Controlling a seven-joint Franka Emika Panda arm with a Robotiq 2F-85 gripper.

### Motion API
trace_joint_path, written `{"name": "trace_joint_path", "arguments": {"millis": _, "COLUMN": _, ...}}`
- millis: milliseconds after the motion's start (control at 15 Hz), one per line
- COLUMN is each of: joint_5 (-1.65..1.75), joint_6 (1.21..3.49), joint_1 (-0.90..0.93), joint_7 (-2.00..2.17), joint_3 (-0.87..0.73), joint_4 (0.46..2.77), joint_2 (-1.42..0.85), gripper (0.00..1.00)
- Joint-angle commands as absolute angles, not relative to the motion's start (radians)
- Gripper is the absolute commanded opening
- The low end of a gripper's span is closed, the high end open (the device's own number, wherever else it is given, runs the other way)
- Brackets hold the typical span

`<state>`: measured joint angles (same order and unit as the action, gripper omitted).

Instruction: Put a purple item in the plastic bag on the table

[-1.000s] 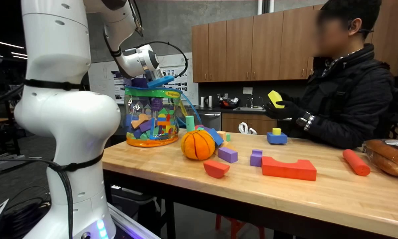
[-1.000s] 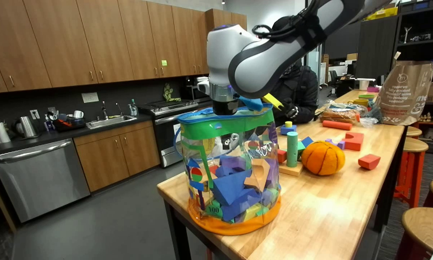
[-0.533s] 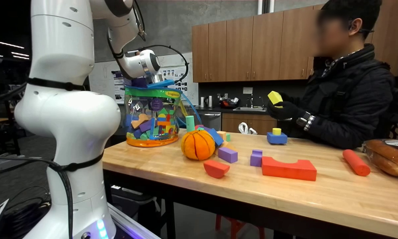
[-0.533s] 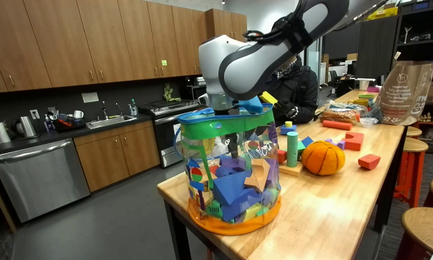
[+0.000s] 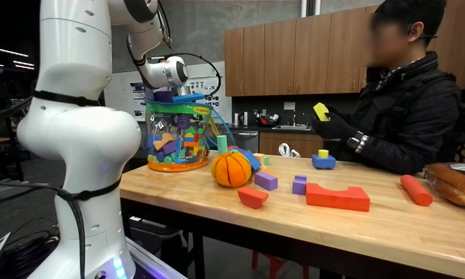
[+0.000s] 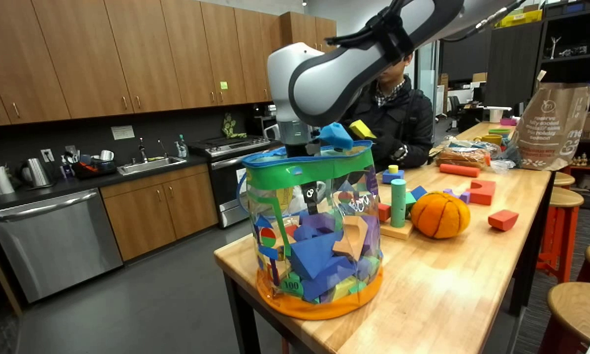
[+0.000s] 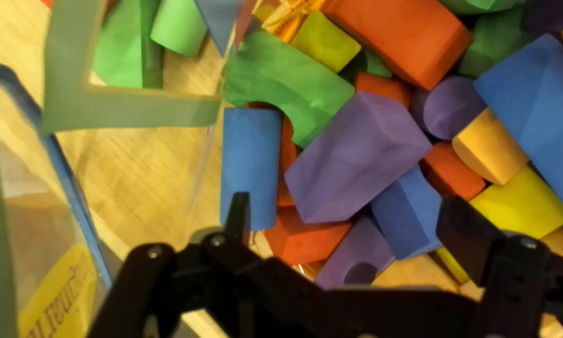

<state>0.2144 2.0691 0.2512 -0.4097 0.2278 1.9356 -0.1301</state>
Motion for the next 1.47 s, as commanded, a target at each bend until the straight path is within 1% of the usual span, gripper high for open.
{"name": "trace_joint_path", "arguments": {"millis": 0, "joint_5": 0.215, "joint_6": 2.066, "joint_1": 0.245, "joint_7": -0.408, "joint_3": 0.235, "joint_4": 1.931, "joint_2": -0.131, "gripper": 1.00}}
{"name": "trace_joint_path", "arguments": {"millis": 267, "joint_5": 0.212, "joint_6": 2.065, "joint_1": 0.245, "joint_7": -0.410, "joint_3": 0.236, "joint_4": 1.932, "joint_2": -0.134, "gripper": 1.00}}
{"name": "trace_joint_path", "arguments": {"millis": 333, "joint_5": 0.184, "joint_6": 2.097, "joint_1": 0.244, "joint_7": -0.404, "joint_3": 0.241, "joint_4": 2.001, "joint_2": -0.079, "gripper": 1.00}}
{"name": "trace_joint_path", "arguments": {"millis": 1133, "joint_5": 0.250, "joint_6": 2.233, "joint_1": 0.241, "joint_7": -0.299, "joint_3": 0.225, "joint_4": 2.080, "joint_2": -0.105, "gripper": 1.00}}
{"name": "trace_joint_path", "arguments": {"millis": 1400, "joint_5": 0.310, "joint_6": 2.205, "joint_1": 0.245, "joint_7": -0.259, "joint_3": 0.223, "joint_4": 2.079, "joint_2": -0.114, "gripper": 1.00}}
